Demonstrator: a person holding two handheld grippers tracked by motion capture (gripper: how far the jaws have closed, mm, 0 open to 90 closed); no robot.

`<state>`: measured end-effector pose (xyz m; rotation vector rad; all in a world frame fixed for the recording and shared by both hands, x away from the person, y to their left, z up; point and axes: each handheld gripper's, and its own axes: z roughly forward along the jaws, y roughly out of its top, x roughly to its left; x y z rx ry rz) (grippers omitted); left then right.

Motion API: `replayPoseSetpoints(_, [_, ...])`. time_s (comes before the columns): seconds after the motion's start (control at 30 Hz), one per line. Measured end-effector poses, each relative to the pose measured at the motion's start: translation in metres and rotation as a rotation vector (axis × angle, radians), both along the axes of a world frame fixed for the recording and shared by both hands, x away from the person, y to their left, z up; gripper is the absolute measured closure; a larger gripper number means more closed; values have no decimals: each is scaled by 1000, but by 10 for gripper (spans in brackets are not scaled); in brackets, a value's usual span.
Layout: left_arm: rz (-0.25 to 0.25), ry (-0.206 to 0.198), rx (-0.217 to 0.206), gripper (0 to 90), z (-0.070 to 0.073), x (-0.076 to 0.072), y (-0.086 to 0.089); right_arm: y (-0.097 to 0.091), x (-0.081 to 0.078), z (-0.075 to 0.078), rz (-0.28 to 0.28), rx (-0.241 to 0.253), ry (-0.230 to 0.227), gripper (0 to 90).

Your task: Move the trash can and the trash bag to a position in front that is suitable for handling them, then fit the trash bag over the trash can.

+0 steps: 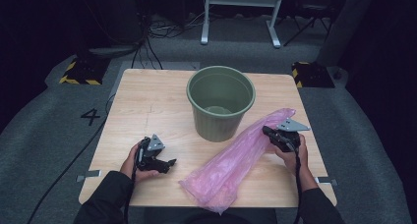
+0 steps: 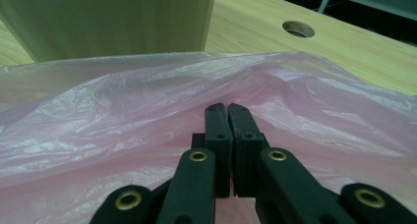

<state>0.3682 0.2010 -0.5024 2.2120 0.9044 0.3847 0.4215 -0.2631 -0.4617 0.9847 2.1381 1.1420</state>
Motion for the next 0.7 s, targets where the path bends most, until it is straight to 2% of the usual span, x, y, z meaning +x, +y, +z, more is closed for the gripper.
replayPoseSetpoints(0.03, [12,3,-15,160,-1,-1,2,0,0,1,3,1,-4,887])
replayPoseSetpoints(0.1, [32,5,-20,150,-2,-1,3,2,-2,4,15,1,-21,886])
replayPoseSetpoints(0.4, [31,10,-11,139,-1,3,2,10,-5,12,38,10,-56,887])
replayPoseSetpoints(0.53, [30,10,6,140,0,4,1,19,-7,17,55,-3,-84,886])
replayPoseSetpoints(0.7, [42,21,6,156,1,8,-2,24,-8,23,63,-10,-111,886])
